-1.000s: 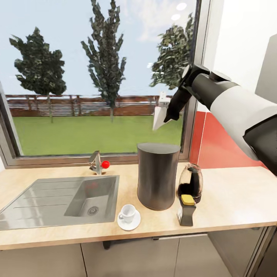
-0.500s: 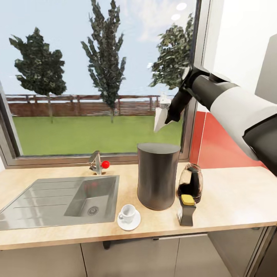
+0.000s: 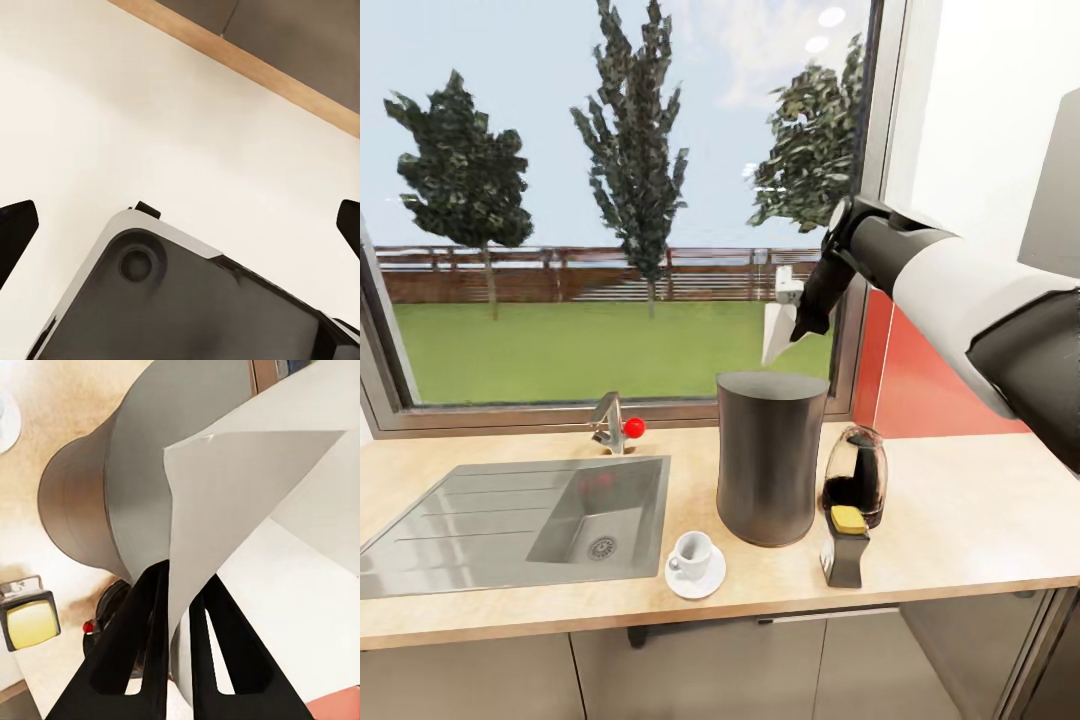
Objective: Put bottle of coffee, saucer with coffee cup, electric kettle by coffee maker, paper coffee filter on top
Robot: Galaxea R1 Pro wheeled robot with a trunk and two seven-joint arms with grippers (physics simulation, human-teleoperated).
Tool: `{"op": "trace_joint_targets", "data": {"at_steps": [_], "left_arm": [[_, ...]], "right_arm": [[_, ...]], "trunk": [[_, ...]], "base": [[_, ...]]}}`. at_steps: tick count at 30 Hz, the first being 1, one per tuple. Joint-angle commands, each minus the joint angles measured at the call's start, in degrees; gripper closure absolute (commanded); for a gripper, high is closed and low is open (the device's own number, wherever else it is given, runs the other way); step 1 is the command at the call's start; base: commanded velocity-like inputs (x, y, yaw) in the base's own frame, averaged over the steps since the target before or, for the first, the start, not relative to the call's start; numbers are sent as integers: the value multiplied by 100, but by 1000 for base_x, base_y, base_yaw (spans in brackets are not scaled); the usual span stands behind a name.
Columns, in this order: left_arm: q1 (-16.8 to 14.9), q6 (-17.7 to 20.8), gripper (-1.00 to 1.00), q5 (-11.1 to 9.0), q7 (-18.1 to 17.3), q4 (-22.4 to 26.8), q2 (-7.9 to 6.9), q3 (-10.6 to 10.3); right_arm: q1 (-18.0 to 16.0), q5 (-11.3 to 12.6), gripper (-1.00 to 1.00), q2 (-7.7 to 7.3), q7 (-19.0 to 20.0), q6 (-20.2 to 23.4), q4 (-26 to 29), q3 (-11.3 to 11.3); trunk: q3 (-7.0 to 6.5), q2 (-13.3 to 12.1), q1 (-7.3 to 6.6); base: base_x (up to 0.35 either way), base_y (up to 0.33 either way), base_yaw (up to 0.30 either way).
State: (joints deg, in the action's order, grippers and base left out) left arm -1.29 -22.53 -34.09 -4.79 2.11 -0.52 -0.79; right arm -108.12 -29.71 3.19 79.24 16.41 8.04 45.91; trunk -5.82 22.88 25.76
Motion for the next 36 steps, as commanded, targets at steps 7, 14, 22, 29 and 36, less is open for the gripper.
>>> {"op": "trace_joint_targets", "data": {"at_steps": [7, 14, 22, 29, 36], "left_arm": [[-2, -6, -100, -62, -48, -9, -1, -9], [-2, -6, -100, -62, -48, -9, -1, -9], [-2, -5, -100, -62, -48, -9, -2, -9], [-2, -6, -100, -61, -48, -9, -1, -9], [-2, -16, -100, -54, -48, -9, -1, -9]], "right_arm": [[1, -65, 100, 10, 21, 65, -3, -44], [1, -75, 100, 13, 21, 64, -4, -40], [1, -91, 100, 5, 13, 64, -4, -39], [1, -100, 100, 13, 16, -18, -32, 36], [1, -105, 100, 45, 16, -308, -306, 281]], "trunk": [[3, 4, 2], [3, 4, 2], [3, 4, 2], [3, 4, 2], [3, 4, 2]], "base": [[9, 0, 0], [211, 0, 0], [322, 0, 0], [317, 0, 0], [76, 0, 0]]}}
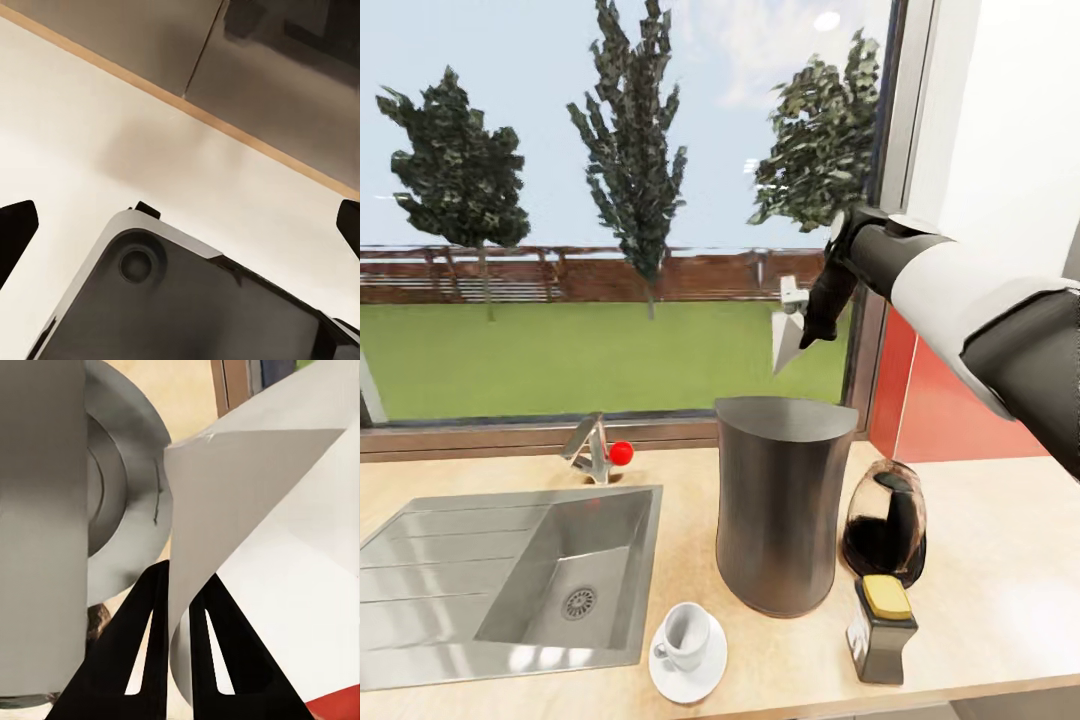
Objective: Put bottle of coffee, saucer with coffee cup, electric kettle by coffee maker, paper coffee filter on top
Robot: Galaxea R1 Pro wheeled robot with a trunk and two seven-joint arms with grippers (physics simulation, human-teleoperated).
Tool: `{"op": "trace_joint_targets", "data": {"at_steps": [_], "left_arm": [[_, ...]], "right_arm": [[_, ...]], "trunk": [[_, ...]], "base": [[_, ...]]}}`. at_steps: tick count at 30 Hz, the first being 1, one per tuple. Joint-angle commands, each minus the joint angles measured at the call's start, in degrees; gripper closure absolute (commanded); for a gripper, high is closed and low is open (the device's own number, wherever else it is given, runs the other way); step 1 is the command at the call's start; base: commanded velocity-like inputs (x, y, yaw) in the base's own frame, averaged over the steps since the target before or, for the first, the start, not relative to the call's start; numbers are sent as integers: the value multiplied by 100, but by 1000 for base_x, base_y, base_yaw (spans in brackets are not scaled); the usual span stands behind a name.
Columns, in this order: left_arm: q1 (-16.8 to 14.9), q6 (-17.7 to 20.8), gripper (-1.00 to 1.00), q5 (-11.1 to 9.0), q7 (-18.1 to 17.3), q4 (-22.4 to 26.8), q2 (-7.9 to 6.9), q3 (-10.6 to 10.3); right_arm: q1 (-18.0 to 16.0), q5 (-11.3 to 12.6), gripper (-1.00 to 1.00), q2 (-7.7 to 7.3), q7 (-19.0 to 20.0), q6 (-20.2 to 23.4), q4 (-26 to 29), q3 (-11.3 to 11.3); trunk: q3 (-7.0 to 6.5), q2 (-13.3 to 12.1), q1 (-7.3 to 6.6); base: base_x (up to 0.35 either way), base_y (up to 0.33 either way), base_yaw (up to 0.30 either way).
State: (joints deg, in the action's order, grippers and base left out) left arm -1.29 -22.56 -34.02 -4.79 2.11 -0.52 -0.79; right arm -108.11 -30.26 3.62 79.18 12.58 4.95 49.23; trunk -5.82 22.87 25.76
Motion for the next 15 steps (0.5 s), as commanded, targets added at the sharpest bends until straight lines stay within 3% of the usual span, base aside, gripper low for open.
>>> {"op": "trace_joint_targets", "data": {"at_steps": [1, 15], "left_arm": [[-2, -13, -100, -61, -48, -9, -1, -9], [-2, -12, -100, -65, -48, -9, -5, -1]], "right_arm": [[0, -50, 100, 7, 21, 38, -43, -46], [10, -49, 100, 110, 11, -38, -161, -45]], "trunk": [[3, 5, 2], [3, 5, 2]], "base": [[9, 0, 0], [1, 0, 0]]}}
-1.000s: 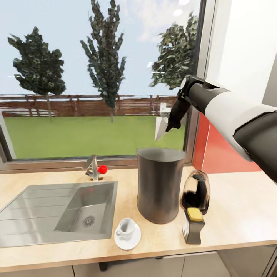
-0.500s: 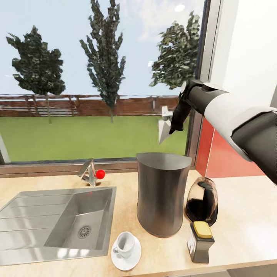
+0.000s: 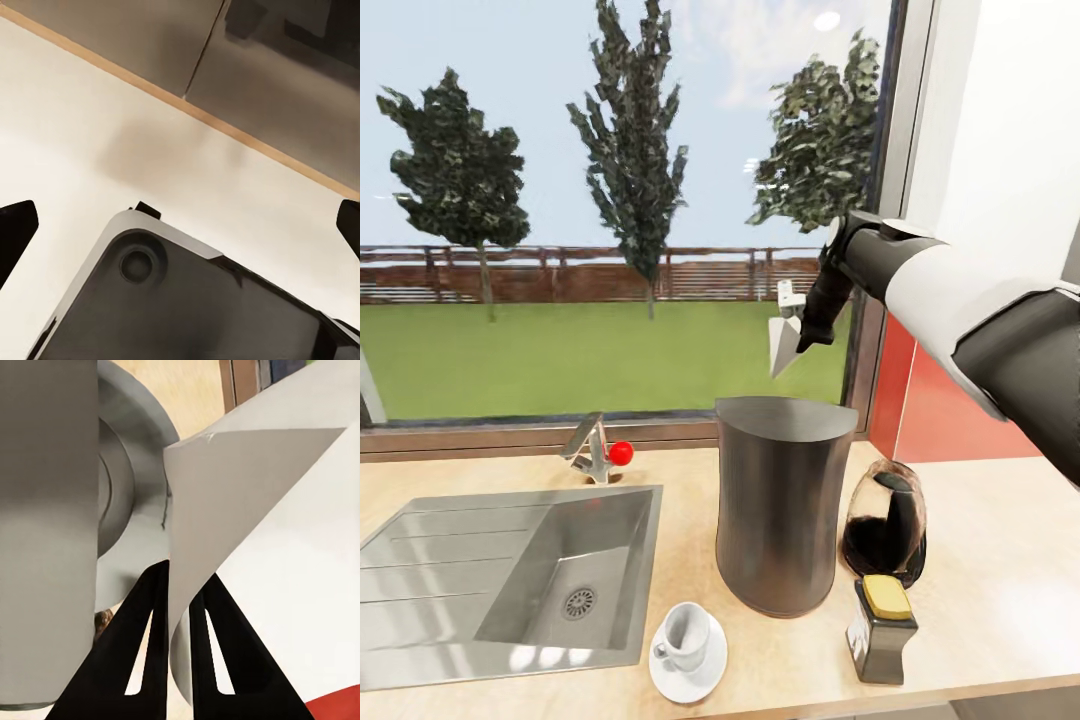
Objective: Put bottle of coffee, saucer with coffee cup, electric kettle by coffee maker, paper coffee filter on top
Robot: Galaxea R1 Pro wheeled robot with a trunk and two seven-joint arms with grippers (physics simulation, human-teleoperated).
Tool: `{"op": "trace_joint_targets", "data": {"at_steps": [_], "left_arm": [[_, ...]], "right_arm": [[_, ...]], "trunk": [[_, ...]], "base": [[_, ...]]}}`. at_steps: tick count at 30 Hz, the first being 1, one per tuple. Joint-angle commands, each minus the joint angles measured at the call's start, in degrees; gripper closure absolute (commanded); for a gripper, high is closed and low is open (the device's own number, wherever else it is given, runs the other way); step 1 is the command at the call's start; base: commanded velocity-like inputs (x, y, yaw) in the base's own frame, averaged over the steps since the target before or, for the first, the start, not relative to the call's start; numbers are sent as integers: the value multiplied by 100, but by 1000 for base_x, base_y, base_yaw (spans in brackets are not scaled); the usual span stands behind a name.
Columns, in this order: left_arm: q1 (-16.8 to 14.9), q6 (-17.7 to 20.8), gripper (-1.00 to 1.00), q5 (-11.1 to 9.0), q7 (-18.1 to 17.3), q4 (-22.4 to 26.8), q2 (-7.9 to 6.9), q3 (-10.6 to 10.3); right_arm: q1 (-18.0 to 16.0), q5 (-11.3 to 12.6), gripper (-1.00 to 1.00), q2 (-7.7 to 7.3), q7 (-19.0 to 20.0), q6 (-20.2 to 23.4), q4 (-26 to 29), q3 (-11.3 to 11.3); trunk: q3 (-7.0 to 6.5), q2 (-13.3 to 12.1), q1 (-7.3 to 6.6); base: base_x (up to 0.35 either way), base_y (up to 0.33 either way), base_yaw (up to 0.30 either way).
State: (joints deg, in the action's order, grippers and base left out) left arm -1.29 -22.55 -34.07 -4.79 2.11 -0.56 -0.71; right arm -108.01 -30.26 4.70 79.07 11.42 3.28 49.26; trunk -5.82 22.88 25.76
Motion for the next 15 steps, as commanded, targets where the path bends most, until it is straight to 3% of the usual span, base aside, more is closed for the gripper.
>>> {"op": "trace_joint_targets", "data": {"at_steps": [1, 15], "left_arm": [[-2, -13, -100, -62, -49, -9, -3, -10], [-2, 11, -100, -74, -49, -9, -6, -12]], "right_arm": [[3, -49, 100, -1, 22, 74, 6, -48], [25, -49, 100, 21, 22, -29, -104, -31]], "trunk": [[3, 4, 2], [39, 84, 46]], "base": [[0, 0, 0], [0, 0, 0]]}}
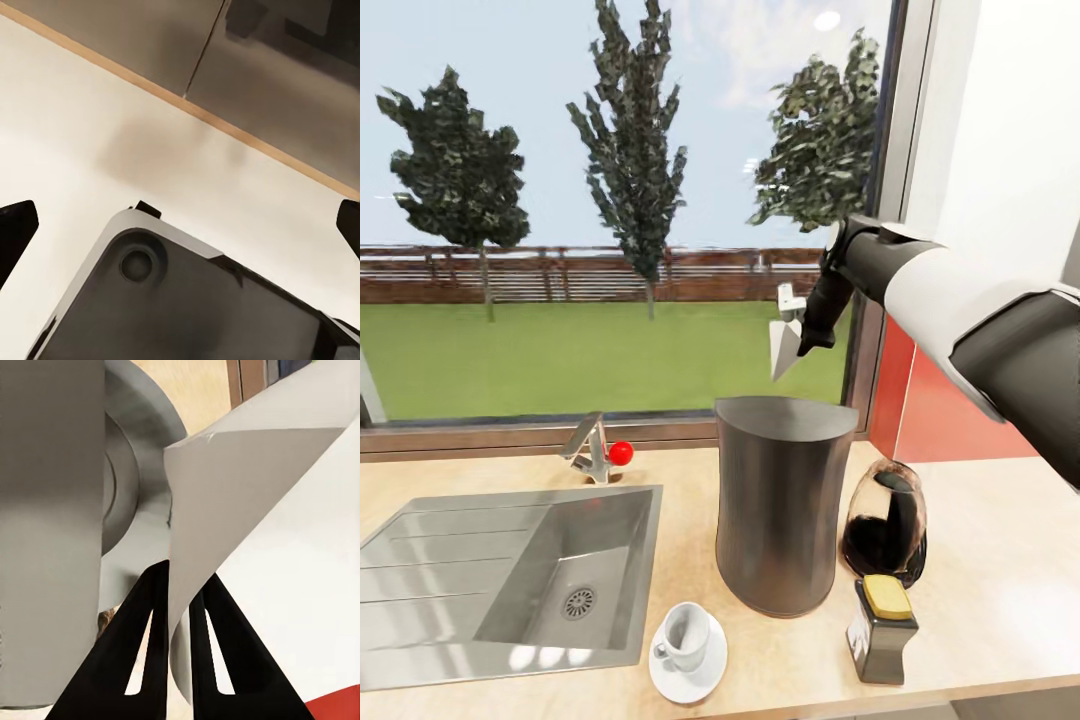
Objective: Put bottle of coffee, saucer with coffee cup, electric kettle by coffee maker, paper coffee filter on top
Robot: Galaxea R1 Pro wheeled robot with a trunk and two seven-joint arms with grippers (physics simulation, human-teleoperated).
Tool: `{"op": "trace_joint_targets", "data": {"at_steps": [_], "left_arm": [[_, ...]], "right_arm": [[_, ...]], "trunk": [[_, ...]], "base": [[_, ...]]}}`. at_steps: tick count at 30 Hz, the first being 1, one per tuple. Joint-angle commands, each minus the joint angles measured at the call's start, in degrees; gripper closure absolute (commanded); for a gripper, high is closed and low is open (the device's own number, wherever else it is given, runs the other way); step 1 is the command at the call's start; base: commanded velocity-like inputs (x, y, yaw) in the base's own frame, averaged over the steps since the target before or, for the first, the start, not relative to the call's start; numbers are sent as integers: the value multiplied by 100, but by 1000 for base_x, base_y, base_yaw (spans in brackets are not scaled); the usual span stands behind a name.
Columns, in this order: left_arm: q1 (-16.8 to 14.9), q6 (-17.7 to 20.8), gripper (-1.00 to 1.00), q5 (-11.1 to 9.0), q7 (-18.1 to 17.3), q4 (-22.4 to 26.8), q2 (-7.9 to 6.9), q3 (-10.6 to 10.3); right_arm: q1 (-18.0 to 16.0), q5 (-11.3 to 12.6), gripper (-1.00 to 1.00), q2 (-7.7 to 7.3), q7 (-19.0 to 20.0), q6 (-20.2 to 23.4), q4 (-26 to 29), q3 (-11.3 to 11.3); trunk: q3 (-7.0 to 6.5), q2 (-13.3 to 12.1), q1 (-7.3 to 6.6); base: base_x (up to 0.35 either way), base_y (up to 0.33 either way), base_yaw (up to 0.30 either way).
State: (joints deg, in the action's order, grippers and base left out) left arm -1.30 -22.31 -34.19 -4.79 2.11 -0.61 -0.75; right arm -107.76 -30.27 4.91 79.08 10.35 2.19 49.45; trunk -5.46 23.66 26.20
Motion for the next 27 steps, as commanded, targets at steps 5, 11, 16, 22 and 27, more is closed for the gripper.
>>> {"op": "trace_joint_targets", "data": {"at_steps": [5, 11, 16, 22, 27], "left_arm": [[-2, -1, -100, -61, -48, -9, -1, -11], [-2, 7, -100, -61, -48, -9, -1, -12], [-2, 8, -100, -61, -48, -9, -1, -13], [-2, 8, -100, -61, -48, -9, -1, -13], [-2, 8, -100, -61, -48, -9, -1, -13]], "right_arm": [[1, -49, 100, 36, 20, 73, -50, -42], [1, -51, 100, 45, 18, 73, -60, -41], [1, -56, 100, 44, 15, 72, -60, -40], [1, -57, 100, 37, 14, 71, -61, -40], [1, -58, 100, 36, 19, 55, -68, -40]], "trunk": [[93, 207, 112], [201, 447, 244], [290, 648, 354], [398, 889, 486], [488, 1089, 595]], "base": [[0, 0, 0], [0, 0, 0], [0, 0, 0], [0, 0, 0], [0, 0, 0]]}}
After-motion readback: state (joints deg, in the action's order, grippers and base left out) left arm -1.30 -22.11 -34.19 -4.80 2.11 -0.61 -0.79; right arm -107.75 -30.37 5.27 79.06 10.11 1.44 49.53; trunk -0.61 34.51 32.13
